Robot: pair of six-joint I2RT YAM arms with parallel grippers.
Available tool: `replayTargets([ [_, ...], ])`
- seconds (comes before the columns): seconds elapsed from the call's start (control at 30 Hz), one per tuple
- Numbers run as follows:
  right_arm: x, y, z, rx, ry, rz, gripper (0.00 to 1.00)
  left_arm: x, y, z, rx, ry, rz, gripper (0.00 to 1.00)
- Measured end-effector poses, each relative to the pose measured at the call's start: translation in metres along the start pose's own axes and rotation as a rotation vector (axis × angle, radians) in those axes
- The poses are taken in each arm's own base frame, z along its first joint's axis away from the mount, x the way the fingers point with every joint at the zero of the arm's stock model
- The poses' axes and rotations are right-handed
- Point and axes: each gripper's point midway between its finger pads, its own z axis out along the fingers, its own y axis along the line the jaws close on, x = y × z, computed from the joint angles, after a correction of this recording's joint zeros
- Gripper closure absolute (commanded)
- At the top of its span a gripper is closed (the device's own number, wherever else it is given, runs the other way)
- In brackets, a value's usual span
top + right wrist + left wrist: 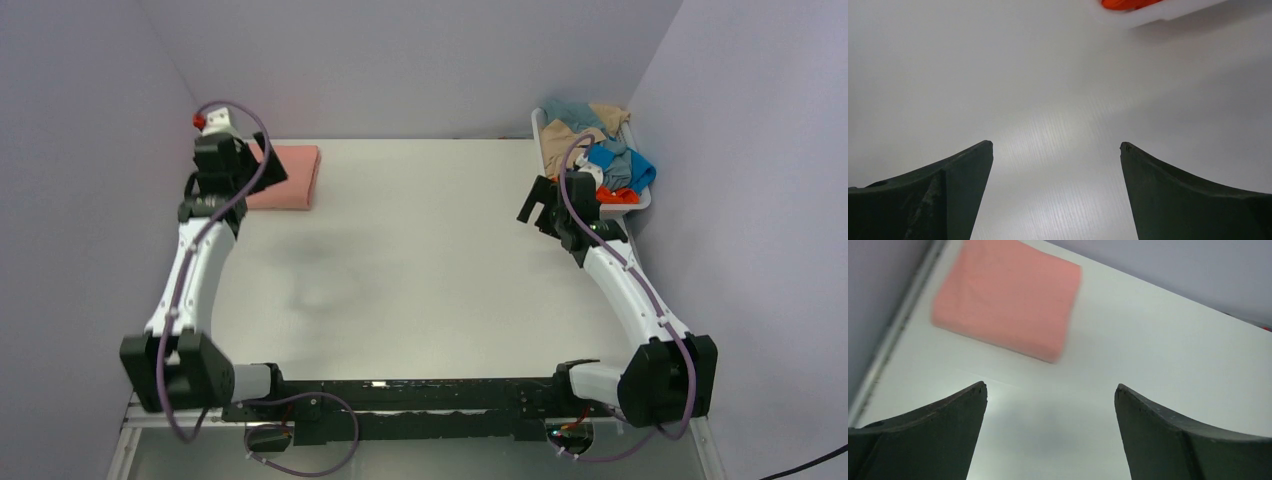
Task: Fold and stack the t-shirts
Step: Reset both arms
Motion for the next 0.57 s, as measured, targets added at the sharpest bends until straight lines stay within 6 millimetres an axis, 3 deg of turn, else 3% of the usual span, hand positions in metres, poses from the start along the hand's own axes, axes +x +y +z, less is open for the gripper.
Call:
replayTargets([
  [0.07, 0.012, 0.002, -0.001, -0.047, -0.002, 0.006, 0.00, 0.021, -0.027, -0.032, 0.096, -0.017, -0.021, 0.01],
  [0.13, 0.026, 0.002, -0.002, -0.086, 0.000, 0.015, 0.00, 0.049, -0.038, -0.047, 0.138, 0.007, -0.042, 0.00],
  [0.33, 0.053, 0.000, 0.001, -0.135, 0.028, 0.021, 0.00, 0.178, -0.045, -0.080, 0.171, 0.251, -0.057, 0.01],
  [0.43, 0.057, -0.002, 0.003, -0.136, 0.027, 0.021, 0.00, 0.202, -0.038, -0.098, 0.168, 0.284, -0.069, 0.01],
  [0.57, 0.061, -0.006, 0.005, -0.129, 0.015, 0.022, 0.00, 0.194, -0.031, -0.111, 0.161, 0.231, -0.102, 0.00],
])
